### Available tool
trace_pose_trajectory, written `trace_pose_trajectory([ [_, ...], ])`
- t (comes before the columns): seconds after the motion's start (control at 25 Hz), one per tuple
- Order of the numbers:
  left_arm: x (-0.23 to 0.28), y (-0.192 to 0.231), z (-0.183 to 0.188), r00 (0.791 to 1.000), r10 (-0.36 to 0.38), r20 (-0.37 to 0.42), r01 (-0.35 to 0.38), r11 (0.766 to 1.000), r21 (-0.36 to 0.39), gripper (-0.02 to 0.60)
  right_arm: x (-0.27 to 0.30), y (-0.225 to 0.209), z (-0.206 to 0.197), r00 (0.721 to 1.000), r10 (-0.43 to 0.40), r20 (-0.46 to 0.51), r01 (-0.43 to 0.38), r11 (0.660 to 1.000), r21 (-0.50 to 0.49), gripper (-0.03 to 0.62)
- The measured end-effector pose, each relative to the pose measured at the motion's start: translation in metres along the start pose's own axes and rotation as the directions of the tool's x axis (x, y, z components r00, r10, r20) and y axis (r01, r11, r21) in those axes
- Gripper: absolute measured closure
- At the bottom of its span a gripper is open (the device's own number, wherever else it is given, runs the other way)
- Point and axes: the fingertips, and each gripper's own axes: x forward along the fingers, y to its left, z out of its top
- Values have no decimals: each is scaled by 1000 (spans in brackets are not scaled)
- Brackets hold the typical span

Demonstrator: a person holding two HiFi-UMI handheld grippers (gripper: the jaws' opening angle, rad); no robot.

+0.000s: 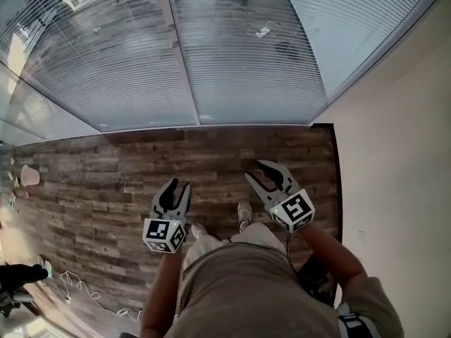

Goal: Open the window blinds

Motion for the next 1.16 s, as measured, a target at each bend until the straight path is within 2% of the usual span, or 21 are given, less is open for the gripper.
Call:
trace_pose_trajectory([
  [0.4, -14, 26, -1, 1000, -15, 6, 15, 1000, 3, 439, 26, 35, 2, 999, 38, -33, -40, 997, -62, 468],
  [0.76, -3, 28, 9, 998, -52, 25, 52, 999, -6, 439, 41, 33, 10, 999, 47, -23, -48, 997, -55, 468],
  [1.16, 7, 32, 13, 998, -62, 20, 62, 998, 2, 439, 55, 32, 14, 997, 70, -14, -71, 996, -53, 471],
])
